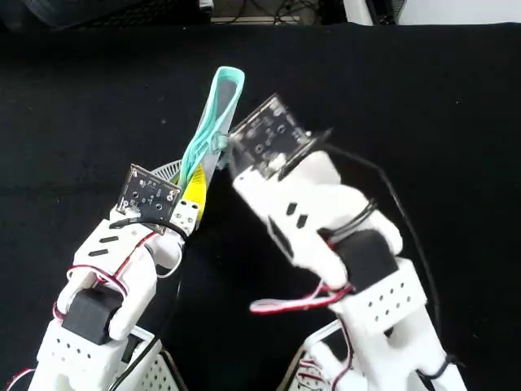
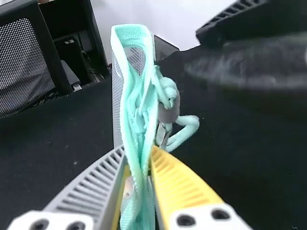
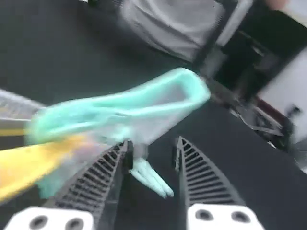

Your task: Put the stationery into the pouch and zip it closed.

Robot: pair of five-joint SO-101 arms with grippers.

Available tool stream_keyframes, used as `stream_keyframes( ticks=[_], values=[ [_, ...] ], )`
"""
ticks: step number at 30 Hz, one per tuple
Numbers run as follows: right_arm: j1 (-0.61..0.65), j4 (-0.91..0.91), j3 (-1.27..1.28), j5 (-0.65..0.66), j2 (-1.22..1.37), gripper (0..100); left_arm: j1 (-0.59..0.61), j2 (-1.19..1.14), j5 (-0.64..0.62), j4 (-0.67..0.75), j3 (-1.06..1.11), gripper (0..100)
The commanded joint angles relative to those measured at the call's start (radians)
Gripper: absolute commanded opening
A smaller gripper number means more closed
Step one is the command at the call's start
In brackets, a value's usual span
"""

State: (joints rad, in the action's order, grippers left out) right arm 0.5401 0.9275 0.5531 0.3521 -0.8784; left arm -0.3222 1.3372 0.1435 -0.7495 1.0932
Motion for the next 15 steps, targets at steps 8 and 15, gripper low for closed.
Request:
stream_keyframes(
  ticks=[8, 15],
  values=[
    [0.147, 0.046, -0.048, -0.009, -0.021, 14.5, 0.001, -0.006, 0.006, -0.003, 0.010, 3],
    [0.143, -0.106, 0.024, -0.002, -0.019, 14.2, 0.001, -0.006, 0.005, -0.003, 0.010, 3]
  ],
)
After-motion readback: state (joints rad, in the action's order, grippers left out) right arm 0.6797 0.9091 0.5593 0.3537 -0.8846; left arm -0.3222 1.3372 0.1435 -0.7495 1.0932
